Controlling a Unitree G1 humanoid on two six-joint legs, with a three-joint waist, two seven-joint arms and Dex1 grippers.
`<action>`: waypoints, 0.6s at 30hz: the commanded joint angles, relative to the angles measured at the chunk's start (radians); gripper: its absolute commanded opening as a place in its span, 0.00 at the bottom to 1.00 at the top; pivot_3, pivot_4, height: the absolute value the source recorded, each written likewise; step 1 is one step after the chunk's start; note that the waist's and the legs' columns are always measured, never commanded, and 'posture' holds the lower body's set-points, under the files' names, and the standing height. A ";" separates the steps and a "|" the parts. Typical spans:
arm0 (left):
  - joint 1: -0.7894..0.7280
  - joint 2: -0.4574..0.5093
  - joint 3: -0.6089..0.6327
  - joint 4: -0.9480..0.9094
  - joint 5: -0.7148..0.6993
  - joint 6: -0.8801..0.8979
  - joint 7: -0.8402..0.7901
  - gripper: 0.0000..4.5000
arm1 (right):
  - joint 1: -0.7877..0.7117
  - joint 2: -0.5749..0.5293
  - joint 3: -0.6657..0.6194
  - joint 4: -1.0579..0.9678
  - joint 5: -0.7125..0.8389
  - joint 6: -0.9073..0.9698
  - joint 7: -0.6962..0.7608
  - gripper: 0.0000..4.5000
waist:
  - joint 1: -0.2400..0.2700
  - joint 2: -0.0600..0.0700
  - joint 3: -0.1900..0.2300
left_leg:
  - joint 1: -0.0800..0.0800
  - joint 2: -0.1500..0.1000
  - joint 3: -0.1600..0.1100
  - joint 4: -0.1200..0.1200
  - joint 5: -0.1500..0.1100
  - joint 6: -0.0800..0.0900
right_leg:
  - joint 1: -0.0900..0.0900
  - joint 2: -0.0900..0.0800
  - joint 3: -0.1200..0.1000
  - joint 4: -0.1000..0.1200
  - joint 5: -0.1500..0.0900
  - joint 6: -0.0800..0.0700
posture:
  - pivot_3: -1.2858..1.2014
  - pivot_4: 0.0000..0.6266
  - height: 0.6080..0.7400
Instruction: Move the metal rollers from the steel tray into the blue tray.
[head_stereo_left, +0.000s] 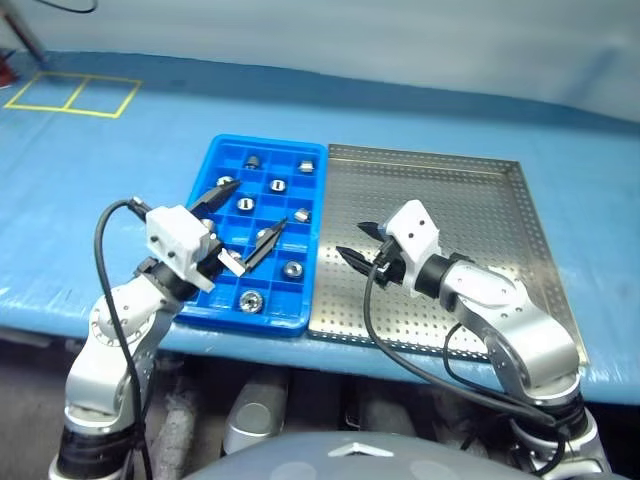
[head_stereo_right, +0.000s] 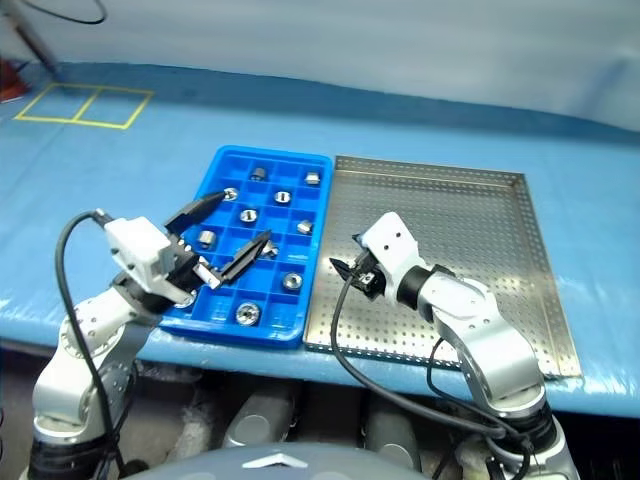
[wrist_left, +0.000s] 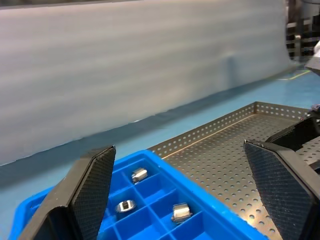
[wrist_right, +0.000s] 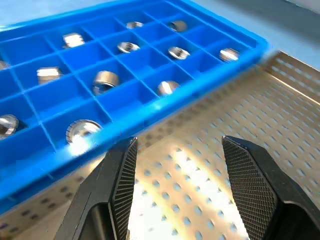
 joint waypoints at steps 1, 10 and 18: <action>-0.068 -0.019 -0.038 0.068 0.039 0.011 0.023 1.00 | 0.110 0.040 -0.042 -0.103 -0.041 -0.091 -0.096 0.63 | -0.042 0.000 0.000 | 0.000 0.000 0.000 0.000 0.000 0.000 | 0.000 0.000 0.000 0.000 0.000 0.000 | 0.51 0.24 1.00; -0.072 -0.040 -0.074 0.157 0.110 -0.022 0.048 1.00 | 0.410 0.147 -0.038 -0.064 -0.179 -0.371 -0.279 0.63 | -0.144 0.001 0.000 | 0.004 0.002 0.002 -0.001 0.000 0.001 | -0.001 -0.003 0.005 0.003 0.000 0.001 | 0.49 0.24 1.00; -0.043 -0.053 -0.057 0.135 0.096 0.000 0.053 1.00 | 0.454 0.221 -0.017 -0.042 -0.216 -0.510 -0.331 0.63 | -0.140 0.000 0.000 | 0.005 0.002 0.004 0.002 0.000 0.003 | -0.001 -0.004 0.009 0.006 0.001 0.002 | 0.52 0.24 1.00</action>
